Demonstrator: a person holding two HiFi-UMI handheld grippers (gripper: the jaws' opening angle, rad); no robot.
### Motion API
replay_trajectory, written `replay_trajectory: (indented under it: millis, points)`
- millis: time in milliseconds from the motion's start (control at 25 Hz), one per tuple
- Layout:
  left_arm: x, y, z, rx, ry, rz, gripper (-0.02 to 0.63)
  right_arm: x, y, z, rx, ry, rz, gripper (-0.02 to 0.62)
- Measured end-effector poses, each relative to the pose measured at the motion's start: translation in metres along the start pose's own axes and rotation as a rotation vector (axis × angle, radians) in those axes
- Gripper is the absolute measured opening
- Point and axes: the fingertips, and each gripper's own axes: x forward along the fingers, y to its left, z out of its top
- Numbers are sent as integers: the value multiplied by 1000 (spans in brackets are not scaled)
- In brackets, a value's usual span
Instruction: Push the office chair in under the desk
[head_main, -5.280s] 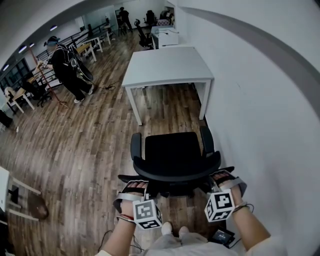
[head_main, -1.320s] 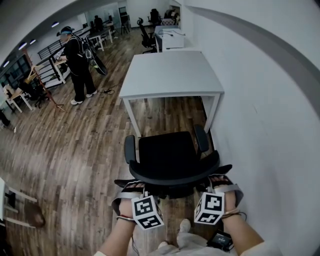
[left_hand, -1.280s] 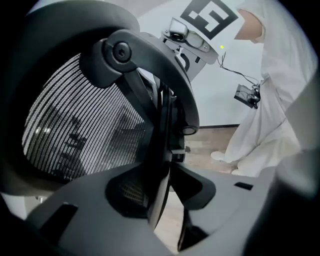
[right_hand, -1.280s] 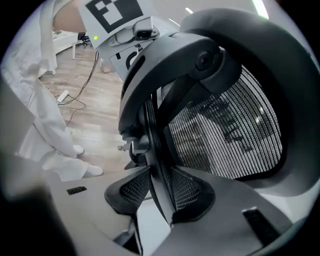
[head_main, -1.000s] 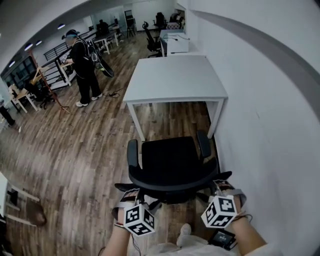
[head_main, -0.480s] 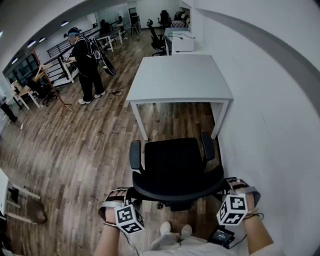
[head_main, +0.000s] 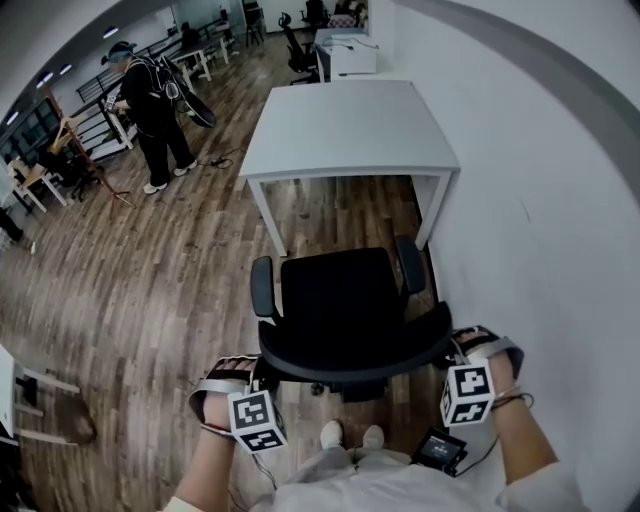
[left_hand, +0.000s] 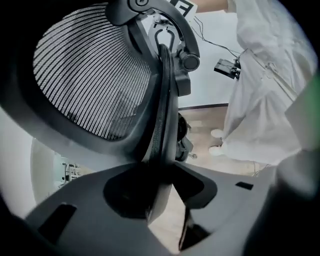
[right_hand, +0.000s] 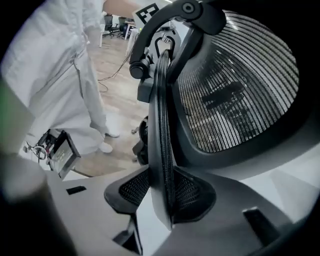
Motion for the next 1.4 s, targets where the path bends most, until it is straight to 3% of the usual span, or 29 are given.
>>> replay_trajectory:
  millis: [160, 880, 1400]
  points:
    - [2, -3, 3, 49, -16, -24, 141, 1, 1, -2, 24, 25, 56, 145]
    - [21, 36, -18, 107, 13, -50, 127, 14, -30, 15, 80, 44, 52, 144]
    - [52, 86, -31, 142, 34, -43, 126, 35, -65, 23, 120, 72, 31, 143]
